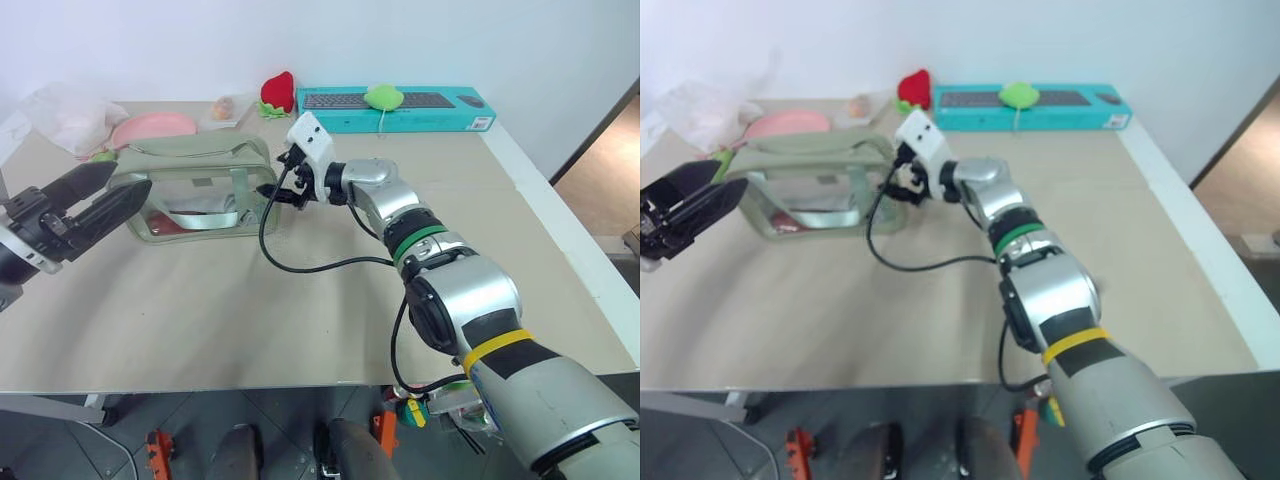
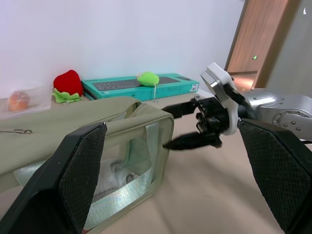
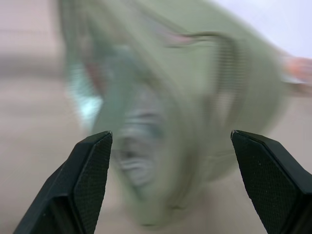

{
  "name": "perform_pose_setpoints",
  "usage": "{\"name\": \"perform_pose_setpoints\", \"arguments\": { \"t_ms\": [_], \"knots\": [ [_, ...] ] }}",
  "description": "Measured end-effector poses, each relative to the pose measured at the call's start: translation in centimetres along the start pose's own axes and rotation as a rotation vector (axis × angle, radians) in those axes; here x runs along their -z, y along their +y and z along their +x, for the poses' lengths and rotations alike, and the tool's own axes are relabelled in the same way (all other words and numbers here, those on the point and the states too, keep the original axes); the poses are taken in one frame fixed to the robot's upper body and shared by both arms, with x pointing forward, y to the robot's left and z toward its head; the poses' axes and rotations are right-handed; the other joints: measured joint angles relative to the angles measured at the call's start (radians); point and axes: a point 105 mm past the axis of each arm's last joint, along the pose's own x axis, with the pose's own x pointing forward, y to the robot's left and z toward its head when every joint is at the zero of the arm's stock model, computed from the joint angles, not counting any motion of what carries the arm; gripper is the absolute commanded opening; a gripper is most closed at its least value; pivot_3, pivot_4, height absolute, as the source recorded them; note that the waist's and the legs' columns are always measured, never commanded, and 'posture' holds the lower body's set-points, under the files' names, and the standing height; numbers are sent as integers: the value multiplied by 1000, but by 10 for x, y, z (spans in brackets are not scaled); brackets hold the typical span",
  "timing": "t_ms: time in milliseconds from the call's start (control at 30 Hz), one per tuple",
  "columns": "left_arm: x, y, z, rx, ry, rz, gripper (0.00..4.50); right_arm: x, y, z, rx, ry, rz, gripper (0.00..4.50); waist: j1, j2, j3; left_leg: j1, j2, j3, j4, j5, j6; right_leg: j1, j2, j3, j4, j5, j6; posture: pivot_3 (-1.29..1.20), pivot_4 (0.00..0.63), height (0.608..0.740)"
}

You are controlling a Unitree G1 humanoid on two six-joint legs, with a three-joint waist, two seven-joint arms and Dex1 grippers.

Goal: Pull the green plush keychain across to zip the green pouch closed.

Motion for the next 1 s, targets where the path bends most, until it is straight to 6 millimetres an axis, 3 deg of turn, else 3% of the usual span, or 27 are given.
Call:
{"name": "perform_pose_setpoints", "arguments": {
  "t_ms": [267, 400, 533, 667, 767, 967, 1000],
  "knots": [
    [1, 0, 0, 1, -3, -5, 4473, 8, -3, -2, 26, -15, 99, 3763, -1, 0, 0, 0, 0, 0, 0, 0, 0, 0, 1, 0, 0, 0, 0, 0, 150, 740],
    [5, -2, 3, 13, 2, -13, 4473, 2, 14, 6, -55, -74, 209, 3763, -2, 0, 0, 0, 0, 0, 0, 0, 0, 0, 1, 0, 0, 0, 0, 0, 150, 740],
    [4, -1, 3, 12, -5, -10, 4479, -2, 17, 7, -84, -114, 272, 3599, -1, 0, 0, 0, 0, 0, 0, 0, 0, 0, 0, 0, 0, 0, 0, 0, 150, 740],
    [5, -1, 3, 12, -6, -10, 4479, -7, 25, 9, -141, -153, 318, 2715, -1, 0, 0, 0, 0, 0, 0, 0, 0, 0, 1, 0, 0, 0, 0, 0, 150, 740],
    [5, -1, 3, 11, -7, -11, 4479, -9, 27, 9, -156, -162, 325, 1682, -1, 0, 0, 0, 0, 0, 0, 0, 0, 0, 1, 0, 0, 0, 0, 0, 150, 740],
    [5, 0, 3, 10, -7, -13, 4479, -6, 23, 9, -115, -141, 334, 1682, -1, 0, 0, 0, 0, 0, 0, 0, 0, 0, 1, 0, 0, 0, 0, 0, 150, 740],
    [5, 0, 3, 9, -7, -13, 4479, -6, 22, 9, -113, -147, 340, 1272, -1, 0, 0, 0, 0, 0, 0, 0, 0, 0, 1, 0, 0, 0, 0, 0, 150, 740]
  ]
}}
